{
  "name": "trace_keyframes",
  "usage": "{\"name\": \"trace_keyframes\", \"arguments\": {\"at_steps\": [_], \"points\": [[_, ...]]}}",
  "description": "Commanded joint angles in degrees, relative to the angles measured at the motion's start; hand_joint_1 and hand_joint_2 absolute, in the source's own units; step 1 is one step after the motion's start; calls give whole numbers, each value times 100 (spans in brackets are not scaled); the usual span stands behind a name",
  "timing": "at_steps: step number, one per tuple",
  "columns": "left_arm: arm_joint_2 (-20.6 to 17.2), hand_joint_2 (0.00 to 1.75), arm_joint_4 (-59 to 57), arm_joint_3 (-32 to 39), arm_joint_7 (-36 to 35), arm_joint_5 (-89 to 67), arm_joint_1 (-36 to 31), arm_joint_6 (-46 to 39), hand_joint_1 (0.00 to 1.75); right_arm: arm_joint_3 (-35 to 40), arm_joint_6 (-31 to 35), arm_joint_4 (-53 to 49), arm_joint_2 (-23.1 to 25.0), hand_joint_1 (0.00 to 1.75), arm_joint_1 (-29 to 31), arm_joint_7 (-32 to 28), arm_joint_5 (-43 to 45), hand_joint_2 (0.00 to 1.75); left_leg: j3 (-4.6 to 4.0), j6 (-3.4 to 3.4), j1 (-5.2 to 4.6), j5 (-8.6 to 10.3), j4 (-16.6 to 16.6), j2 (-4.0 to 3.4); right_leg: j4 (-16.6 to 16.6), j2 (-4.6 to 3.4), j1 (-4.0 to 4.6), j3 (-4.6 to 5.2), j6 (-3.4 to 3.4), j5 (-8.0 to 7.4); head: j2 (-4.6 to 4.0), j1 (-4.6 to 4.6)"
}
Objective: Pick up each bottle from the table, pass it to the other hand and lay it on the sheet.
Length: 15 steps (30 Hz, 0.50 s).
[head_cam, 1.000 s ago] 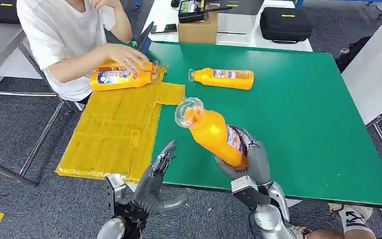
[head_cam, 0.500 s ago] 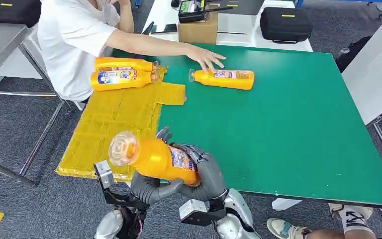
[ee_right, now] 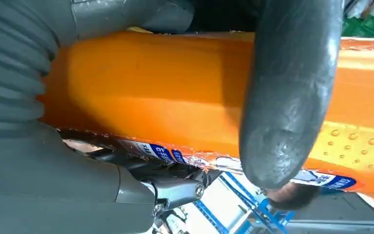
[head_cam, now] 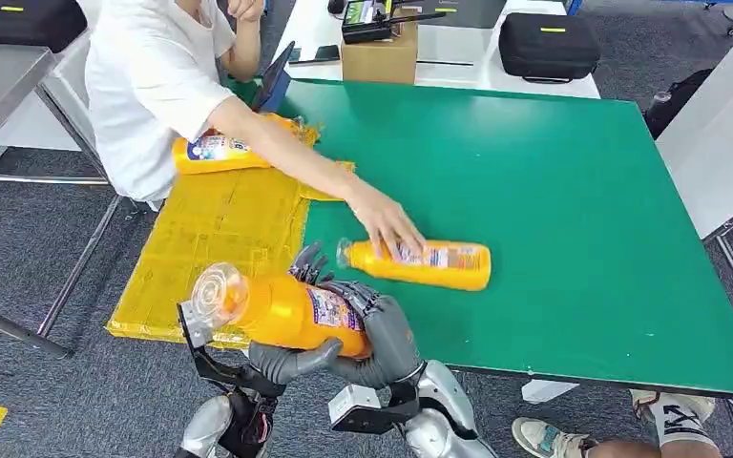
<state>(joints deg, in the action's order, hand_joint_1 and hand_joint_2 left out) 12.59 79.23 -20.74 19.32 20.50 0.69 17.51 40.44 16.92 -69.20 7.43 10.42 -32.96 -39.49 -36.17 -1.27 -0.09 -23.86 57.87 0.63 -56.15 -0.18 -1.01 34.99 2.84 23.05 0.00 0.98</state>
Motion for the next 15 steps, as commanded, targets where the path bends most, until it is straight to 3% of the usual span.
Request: {"name": "trace_keyframes", "arguments": {"at_steps": [1,8,9,13,15], "points": [[-22,175,-315,-36,53,31,-359,103,175,394,-211,666,-120,0,197,39,-4,175,38,8,7,-10,-6,3,11,10,9,-42,-12,11,0,0],[22,175,-337,78,67,124,-398,71,175,338,-173,521,-75,0,98,-125,173,175,26,6,3,-7,-6,3,7,8,5,-29,-10,8,0,0],[27,175,-378,119,52,166,-448,58,175,340,-197,432,-89,0,69,-204,252,0,41,9,5,-13,-7,4,8,11,7,-45,-14,14,0,-2],[129,175,-1054,614,6,355,-741,-303,175,402,-163,-204,-186,0,-59,-505,486,0,17,6,4,-3,-4,8,5,12,6,-22,-9,6,0,-2],[157,175,-1241,798,119,348,-773,-335,175,340,-692,-470,-177,0,-152,-509,1018,0,19,6,3,-4,-5,6,5,10,4,-23,-8,6,0,-2]]}}
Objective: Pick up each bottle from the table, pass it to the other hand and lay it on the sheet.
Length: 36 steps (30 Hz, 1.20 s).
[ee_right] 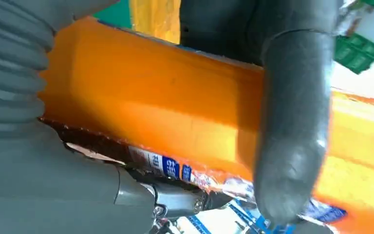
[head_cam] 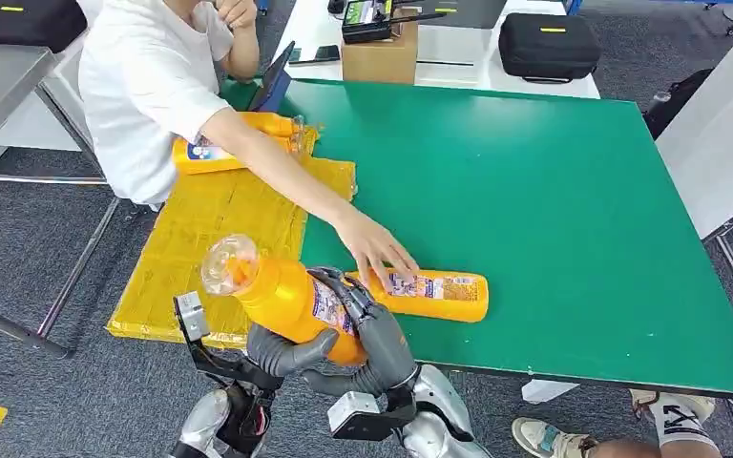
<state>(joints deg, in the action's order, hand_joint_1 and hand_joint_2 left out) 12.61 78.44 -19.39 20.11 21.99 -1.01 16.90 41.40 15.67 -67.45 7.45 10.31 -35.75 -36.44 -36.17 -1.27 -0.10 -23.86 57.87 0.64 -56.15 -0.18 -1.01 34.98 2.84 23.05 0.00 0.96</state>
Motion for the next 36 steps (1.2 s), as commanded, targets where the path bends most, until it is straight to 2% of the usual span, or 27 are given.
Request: {"name": "trace_keyframes", "arguments": {"at_steps": [1,5,6,8,15,17,21,22,25,28,33,36], "points": [[161,175,-1219,739,56,199,-603,-270,175,246,-659,-799,-193,0,-165,-254,774,0,35,9,7,-11,-4,1,5,8,9,-38,-14,13,0,2],[192,175,-1342,923,55,215,-637,-387,175,327,-644,-1221,-250,0,-171,-270,737,0,30,9,3,-12,-3,-10,2,-3,4,-29,-12,10,0,2],[188,175,-1448,972,-27,92,-703,-624,175,383,-612,-1314,-277,0,-163,-281,674,0,24,7,3,-9,-3,-8,3,0,5,-25,-10,8,0,-2],[40,175,-1599,917,381,-894,-859,-1530,175,523,-619,-1458,-328,0,-126,-265,606,0,23,8,3,-6,-4,1,2,8,4,-25,-11,9,0,4],[-390,175,-2398,1410,343,-2670,-1608,-2899,175,976,-448,-1633,-508,0,179,-286,347,0,37,11,8,-10,-4,-15,4,-6,10,-35,-15,7,-2,2],[-370,175,-2467,1519,330,-2729,-1668,-2856,175,998,-416,-1587,-501,0,212,-287,360,0,15,7,5,1,-5,-7,3,-1,6,-15,-8,0,0,0],[-335,175,-2464,1508,334,-2758,-1653,-2854,175,993,-408,-1576,-507,0,214,-288,366,0,27,7,5,-3,-5,-4,1,1,6,-29,-10,7,0,0],[-355,175,-2458,1443,350,-2982,-1643,-3065,175,997,-389,-1572,-508,0,217,-293,375,0,39,8,8,-10,-3,-7,4,0,10,-43,-13,11,0,-2],[-630,175,-2866,1151,231,-4858,-1956,-4428,175,954,-358,-1616,-502,0,267,-354,485,0,35,8,7,-9,-3,-8,2,-1,8,-38,-12,11,0,0],[-897,175,-3597,891,-88,-6372,-2471,-4904,175,903,-542,-1663,-506,0,319,-396,608,0,26,9,6,-1,-3,2,-1,6,7,-30,-12,7,0,-2],[-1049,175,-4918,716,-385,-7588,-3390,-4566,175,856,-777,-1604,-513,0,397,-425,953,0,15,8,7,8,-1,12,-2,16,8,-20,-11,3,0,0],[-1067,175,-5353,495,-624,-8042,-3724,-4351,175,846,-822,-1550,-490,0,440,-425,1106,0,23,10,9,6,2,2,-5,7,9,-26,-13,4,0,0]]}}
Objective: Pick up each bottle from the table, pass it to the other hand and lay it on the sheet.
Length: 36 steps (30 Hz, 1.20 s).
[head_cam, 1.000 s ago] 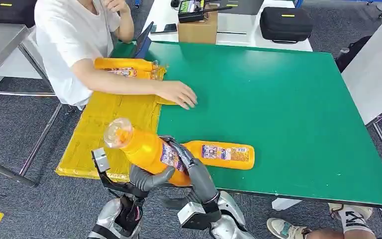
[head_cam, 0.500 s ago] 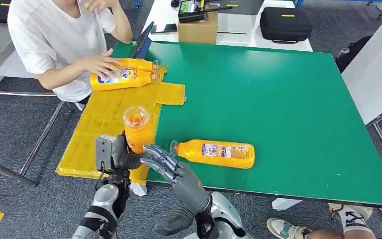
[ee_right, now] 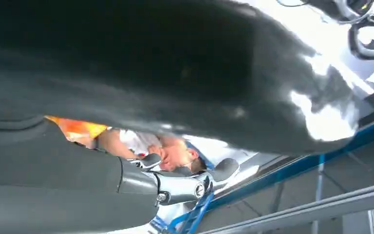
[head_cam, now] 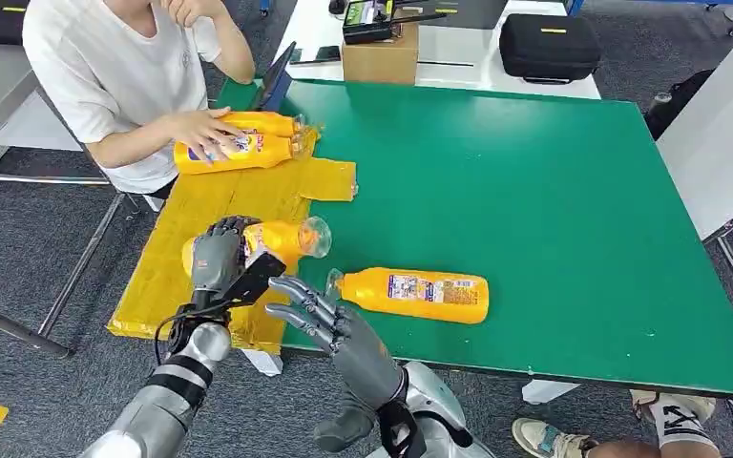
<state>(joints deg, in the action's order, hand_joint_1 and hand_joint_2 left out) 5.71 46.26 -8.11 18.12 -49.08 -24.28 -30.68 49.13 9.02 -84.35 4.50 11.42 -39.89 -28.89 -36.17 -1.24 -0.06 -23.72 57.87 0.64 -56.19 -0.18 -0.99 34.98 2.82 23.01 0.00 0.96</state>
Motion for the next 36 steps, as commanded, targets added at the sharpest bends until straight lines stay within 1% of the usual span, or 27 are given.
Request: {"name": "trace_keyframes", "arguments": {"at_steps": [1,2,5,7,8,9,10,12,13,14,15,19,20,21,22,23,24,25,27,28,31,32,33,34,36], "points": [[-346,175,-2264,-644,-502,-979,-1504,546,175,57,-165,182,-193,0,338,-11,373,0,16,6,6,-4,2,4,0,10,7,-21,-13,3,0,-2],[-318,175,-2329,-617,-540,-965,-1566,637,175,42,-153,216,-182,0,333,-11,369,0,24,7,8,-7,3,0,-1,8,10,-29,-24,1,0,2],[-286,175,-2468,-673,-688,-1083,-1702,800,175,47,-155,256,-178,0,331,-11,391,0,15,5,6,-3,2,3,-1,10,7,-20,-21,-1,0,-2],[-286,175,-2468,-673,-688,-1083,-1702,800,175,47,-155,256,-178,0,331,-11,391,0,42,10,10,-17,3,-5,1,5,13,-47,-28,9,0,-2],[-287,175,-2547,-735,-791,-1183,-1743,889,175,50,-165,275,-181,0,330,-11,402,0,28,8,8,-10,2,-9,1,0,10,-31,-24,2,0,0],[-287,175,-2665,-797,-946,-1295,-1819,1060,175,30,-166,321,-168,0,336,-11,404,0,41,10,9,-16,2,-9,0,2,12,-45,-28,8,0,0],[-292,175,-2730,-882,-1036,-1416,-1865,1165,175,5,-183,353,-157,0,332,-11,428,0,21,7,5,-6,1,-3,1,5,7,-25,-23,0,0,-2],[-287,175,-2843,-1030,-1331,-1647,-1931,1319,175,-39,-202,394,-144,0,329,-11,462,0,38,11,10,-15,6,-3,-2,6,13,-43,-30,8,0,0],[-265,175,-2890,-1066,-1412,-1708,-1955,1411,175,-65,-235,423,-132,0,320,-11,494,0,19,7,4,-5,1,-6,1,1,7,-21,-23,-2,0,-2],[-236,175,-2917,-1011,-1481,-1671,-1965,1504,175,-84,-258,437,-124,0,314,-11,506,0,32,10,8,-12,5,-8,-1,0,11,-35,-28,4,0,0],[-184,175,-2972,-891,-1555,-1564,-1987,1698,175,-98,-261,474,-114,0,310,-11,491,0,25,8,6,-8,2,-4,0,4,9,-28,-25,1,0,0],[-147,175,-2983,-870,-1648,-1565,-2009,1755,175,-107,-272,514,-95,0,314,-11,494,0,25,7,5,-7,0,-9,2,0,8,-26,-23,-1,0,0],[-157,175,-3001,-898,-1752,-1631,-2023,1798,175,-105,-284,529,-87,0,321,-11,508,0,15,4,3,-2,-2,-5,3,2,5,-17,-20,-5,0,-2],[-160,175,-3017,-905,-1845,-1669,-2038,1824,175,-118,-301,569,-72,0,312,-11,527,0,34,8,6,-9,-2,-8,4,1,9,-36,-25,1,0,0],[-153,175,-3049,-893,-1951,-1684,-2051,1862,175,-135,-311,617,-49,0,315,-11,524,0,16,4,2,-3,-1,-9,2,-3,4,-17,-20,-5,0,0],[-135,175,-3082,-846,-2020,-1655,-2058,1922,175,-151,-312,677,-32,0,313,-11,514,0,32,8,6,-10,0,-13,3,-4,9,-34,-25,1,0,0],[-110,175,-3110,-807,-2092,-1637,-2058,1980,175,-176,-297,739,-18,0,306,-11,496,0,22,5,3,-5,-1,-10,2,-2,5,-23,-21,-3,0,0],[-93,175,-3101,-779,-2111,-1618,-2044,1964,175,-189,-289,767,-23,0,296,-11,494,0,38,9,7,-12,1,-12,2,-2,10,-40,-26,4,0,-2],[-83,175,-3095,-756,-2121,-1603,-2034,1950,175,-200,-287,784,-15,0,294,-11,493,0,22,5,2,-3,-4,-9,4,-2,4,-23,-21,-4,0,0],[-83,175,-3095,-756,-2121,-1603,-2034,1950,175,-200,-287,784,-15,0,294,-11,493,0,38,8,5,-11,-3,-14,4,-5,8,-39,-25,2,0,-2],[-38,175,-3089,-753,-2075,-1618,-1988,1938,175,-243,-264,847,-24,0,275,-11,464,0,35,7,5,-9,-3,-13,6,-4,8,-37,-25,0,0,0],[-11,175,-3082,-740,-2032,-1610,-1960,1925,150,-268,-262,885,-22,0,261,-11,464,0,25,4,1,-3,-5,-9,5,-2,4,-25,-21,-4,0,0],[20,175,-3079,-730,-2000,-1600,-1934,1915,17,-278,-259,901,-30,0,254,-11,457,0,35,7,4,-8,-4,-12,5,-3,6,-36,-24,0,0,0],[45,175,-3077,-720,-1937,-1590,-1908,1918,0,-292,-253,935,-29,0,248,-11,446,0,32,6,2,-5,-7,-10,7,-3,4,-32,-22,-3,0,0],[108,175,-3098,-634,-1781,-1496,-1862,2073,0,-313,-195,1019,-22,0,254,-11,377,0,38,6,3,-6,-6,-7,7,1,5,-41,-23,0,0,0]]}}
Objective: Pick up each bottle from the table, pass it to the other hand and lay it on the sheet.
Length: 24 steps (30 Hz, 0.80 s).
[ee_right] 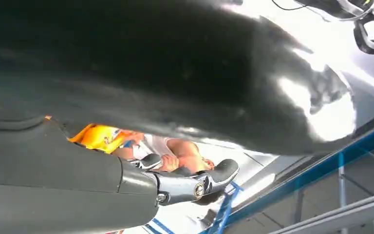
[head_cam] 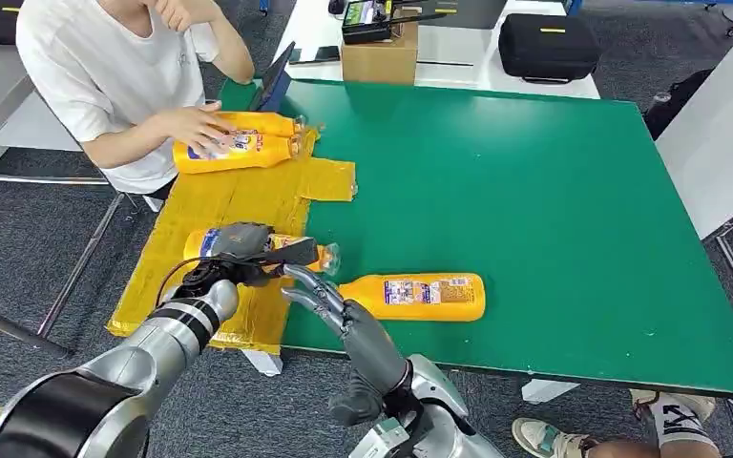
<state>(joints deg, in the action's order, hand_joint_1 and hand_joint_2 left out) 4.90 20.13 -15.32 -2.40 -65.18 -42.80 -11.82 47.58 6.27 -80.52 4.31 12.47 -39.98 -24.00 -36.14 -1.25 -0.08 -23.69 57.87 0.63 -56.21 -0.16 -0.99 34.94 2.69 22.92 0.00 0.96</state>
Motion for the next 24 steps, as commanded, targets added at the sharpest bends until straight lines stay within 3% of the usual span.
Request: {"name": "trace_keyframes", "arguments": {"at_steps": [1,8,12,14,15,17,20,21,24], "points": [[206,175,-486,93,310,122,-7,230,0,-161,88,662,-7,0,152,-2,-114,0,21,4,2,-4,-7,-7,8,-3,3,-20,-6,2,0,0],[264,175,-441,313,587,372,31,472,0,-167,150,747,-19,0,173,-2,-93,0,38,6,2,-12,-6,-10,9,-5,4,-40,-11,9,0,0],[353,175,-312,1006,1575,1263,82,1247,0,-124,296,853,-97,0,234,-2,25,0,27,4,1,-6,-7,-6,8,-3,3,-28,-8,4,0,2],[353,175,-297,1009,1624,1284,84,1285,0,-99,318,869,-107,0,253,-2,52,0,32,4,1,-6,-7,1,9,0,2,-34,-8,6,0,0],[282,175,-116,746,2187,1145,97,1133,0,23,406,888,-177,0,339,-2,172,0,46,6,4,-10,-9,2,13,0,6,-50,-12,8,0,0],[325,175,112,1200,2703,1782,111,1131,0,31,493,910,-196,0,348,-2,219,0,29,2,1,-4,-4,7,8,1,3,-32,-6,1,0,0],[439,175,885,1844,3479,2950,245,1252,0,115,731,854,-242,0,365,-2,191,0,34,4,6,-10,1,2,6,0,7,-38,-10,6,0,-2],[580,175,1760,2117,3692,3860,515,1566,0,147,918,750,-274,0,329,-2,204,0,22,4,4,-5,3,11,3,8,6,-29,-8,6,0,0],[851,175,3650,2267,3202,5895,1265,2173,0,89,1167,536,-320,0,191,-2,154,0,19,2,2,-4,-1,13,4,12,3,-24,-6,6,0,0]]}}
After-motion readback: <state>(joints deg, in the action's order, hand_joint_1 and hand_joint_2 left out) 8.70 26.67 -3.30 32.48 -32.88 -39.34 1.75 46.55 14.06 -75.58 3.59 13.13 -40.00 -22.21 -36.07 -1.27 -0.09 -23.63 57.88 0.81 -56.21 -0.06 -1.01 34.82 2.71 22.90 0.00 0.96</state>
